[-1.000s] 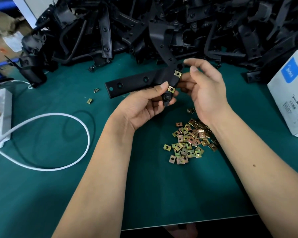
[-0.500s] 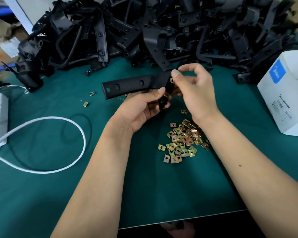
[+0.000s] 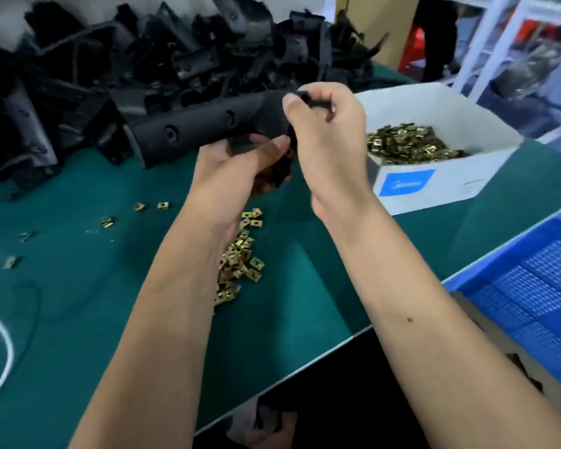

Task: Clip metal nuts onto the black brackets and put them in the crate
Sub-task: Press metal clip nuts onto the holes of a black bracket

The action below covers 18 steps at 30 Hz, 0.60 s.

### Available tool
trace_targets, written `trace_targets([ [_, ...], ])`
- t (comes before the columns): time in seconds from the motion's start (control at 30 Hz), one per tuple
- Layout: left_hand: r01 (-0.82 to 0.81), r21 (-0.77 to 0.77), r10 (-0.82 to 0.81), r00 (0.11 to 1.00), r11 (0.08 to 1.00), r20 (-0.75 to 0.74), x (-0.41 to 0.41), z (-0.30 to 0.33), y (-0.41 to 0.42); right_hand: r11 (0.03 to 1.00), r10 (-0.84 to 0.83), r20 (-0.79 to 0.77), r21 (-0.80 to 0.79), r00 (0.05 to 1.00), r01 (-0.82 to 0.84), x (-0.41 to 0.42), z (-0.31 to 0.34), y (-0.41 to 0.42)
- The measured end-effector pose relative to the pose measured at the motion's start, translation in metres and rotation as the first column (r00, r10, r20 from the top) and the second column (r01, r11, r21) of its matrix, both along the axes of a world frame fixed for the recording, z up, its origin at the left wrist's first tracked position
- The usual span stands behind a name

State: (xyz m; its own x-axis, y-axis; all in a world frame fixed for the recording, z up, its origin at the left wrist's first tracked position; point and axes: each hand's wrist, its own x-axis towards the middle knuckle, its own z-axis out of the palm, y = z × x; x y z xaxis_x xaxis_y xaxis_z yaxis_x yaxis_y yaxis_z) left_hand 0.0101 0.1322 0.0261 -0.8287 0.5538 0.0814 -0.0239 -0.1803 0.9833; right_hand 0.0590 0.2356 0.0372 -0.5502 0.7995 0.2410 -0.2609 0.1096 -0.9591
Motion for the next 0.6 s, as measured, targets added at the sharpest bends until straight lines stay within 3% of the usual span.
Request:
trace_targets([
  [0.13, 0.186, -0.122, -0.191, 0.981, 0.975, -0.031, 0.054, 0.014, 0.068, 0.985, -0.139, -0.141, -0.118, 0.980, 0.123, 0.060, 0.009, 0.048],
  [0.23, 0.237, -0.227, -0.262, 0.961, 0.945, -0.089, 0.100, 0.021, 0.116, 0.938, -0.336, -0.248, -0.181, 0.909, 0.297, 0.127, 0.002, 0.099],
  [0.33, 0.378, -0.157, -0.389, 0.920, 0.912, -0.044, 0.142, 0.027, 0.149, 0.882, -0.457, -0.299, -0.274, 0.838, 0.383, 0.197, -0.016, 0.145],
  [0.47, 0.510, -0.305, -0.552, 0.831, 0.804, -0.064, 0.201, 0.006, 0.193, 0.765, -0.592, -0.147, -0.411, 0.792, 0.496, 0.275, -0.076, 0.188],
  [0.6, 0.620, -0.503, -0.657, 0.743, 0.602, 0.129, 0.256, -0.069, 0.234, 0.552, -0.647, 0.174, -0.565, 0.743, 0.613, 0.331, -0.165, 0.195],
])
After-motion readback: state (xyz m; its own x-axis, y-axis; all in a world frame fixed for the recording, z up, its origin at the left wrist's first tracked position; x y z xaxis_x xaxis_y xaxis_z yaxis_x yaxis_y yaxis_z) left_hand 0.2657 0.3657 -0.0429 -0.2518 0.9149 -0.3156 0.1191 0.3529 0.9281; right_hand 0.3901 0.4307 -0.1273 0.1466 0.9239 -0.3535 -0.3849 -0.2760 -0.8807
